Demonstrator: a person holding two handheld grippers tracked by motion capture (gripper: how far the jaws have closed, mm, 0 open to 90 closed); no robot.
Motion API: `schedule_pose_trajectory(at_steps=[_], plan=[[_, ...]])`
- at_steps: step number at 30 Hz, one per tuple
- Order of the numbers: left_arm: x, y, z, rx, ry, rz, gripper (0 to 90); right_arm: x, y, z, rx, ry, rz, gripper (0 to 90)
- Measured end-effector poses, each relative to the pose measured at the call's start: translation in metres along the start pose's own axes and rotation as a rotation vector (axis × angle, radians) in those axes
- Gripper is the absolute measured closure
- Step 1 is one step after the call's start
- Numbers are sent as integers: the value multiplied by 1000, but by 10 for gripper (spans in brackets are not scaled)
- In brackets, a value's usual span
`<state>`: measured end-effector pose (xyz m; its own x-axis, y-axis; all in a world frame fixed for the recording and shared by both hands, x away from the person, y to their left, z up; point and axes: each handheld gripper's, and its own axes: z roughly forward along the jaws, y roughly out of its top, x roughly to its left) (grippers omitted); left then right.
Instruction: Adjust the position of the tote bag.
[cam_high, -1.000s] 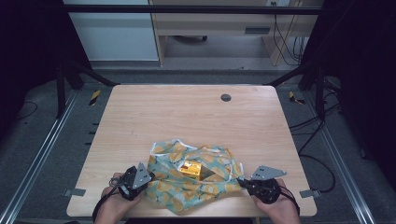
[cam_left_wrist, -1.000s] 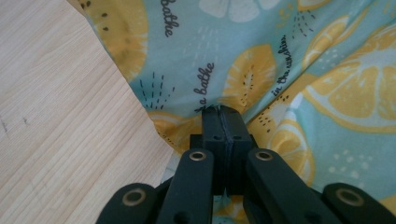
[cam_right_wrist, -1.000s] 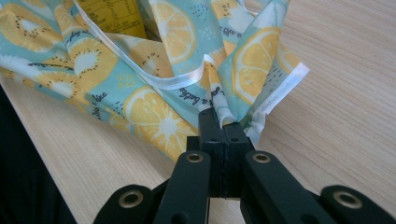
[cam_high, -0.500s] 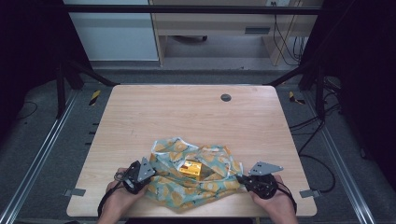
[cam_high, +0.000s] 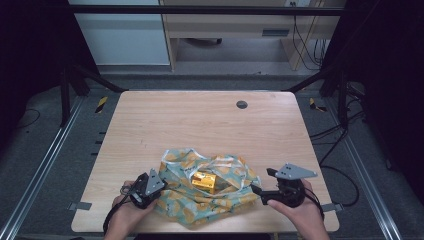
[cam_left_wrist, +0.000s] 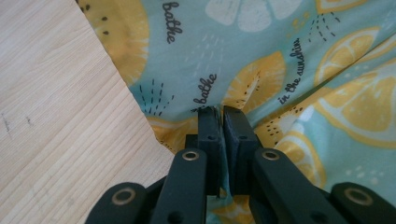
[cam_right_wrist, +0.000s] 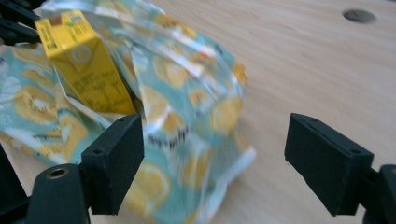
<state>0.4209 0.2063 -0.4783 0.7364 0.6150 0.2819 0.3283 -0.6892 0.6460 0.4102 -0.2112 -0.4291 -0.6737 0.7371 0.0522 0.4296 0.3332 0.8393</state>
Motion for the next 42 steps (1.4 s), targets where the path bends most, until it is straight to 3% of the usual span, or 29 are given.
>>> schedule_pose_trajectory(at_steps=[4,9,11,12,13,14,17,20,21,22,23,26,33,37,42], plan=[[1,0,-1,-4,-4,-6,861,-9,31,27,54,29,-54,250],[1,-1,-2,-6,-11,-9,861,-13,59,72,135,88,-111,280],[1,-1,-2,-5,-11,-9,860,-13,63,80,144,92,-128,289],[0,-1,-1,-11,-12,-19,858,-12,67,94,178,112,-140,282],[0,-1,-1,-11,-12,-19,858,-12,67,94,178,112,-140,282],[-1,-1,-1,-11,-11,-20,857,-13,68,106,225,137,-148,274],[0,0,-2,-2,-12,-7,853,-13,68,115,253,153,-125,287],[0,-1,-2,-12,-14,-22,848,-16,67,126,286,164,-137,532],[0,-1,-2,-12,-14,-22,846,-16,67,126,286,164,-137,532],[1,-1,-4,-5,-14,-14,845,-17,67,127,283,175,-143,669],[1,-1,-5,-7,-16,-14,845,-17,67,127,287,172,-148,743],[0,-2,-5,-4,-17,-16,845,-16,67,125,286,155,-154,872],[0,-4,-8,-5,-15,-28,827,-15,72,106,212,144,-143,899],[1,-4,-11,-12,-4,-32,778,-12,76,88,132,152,-125,900],[2,-5,-17,-47,29,-90,521,-2,80,69,56,167,-119,900]])
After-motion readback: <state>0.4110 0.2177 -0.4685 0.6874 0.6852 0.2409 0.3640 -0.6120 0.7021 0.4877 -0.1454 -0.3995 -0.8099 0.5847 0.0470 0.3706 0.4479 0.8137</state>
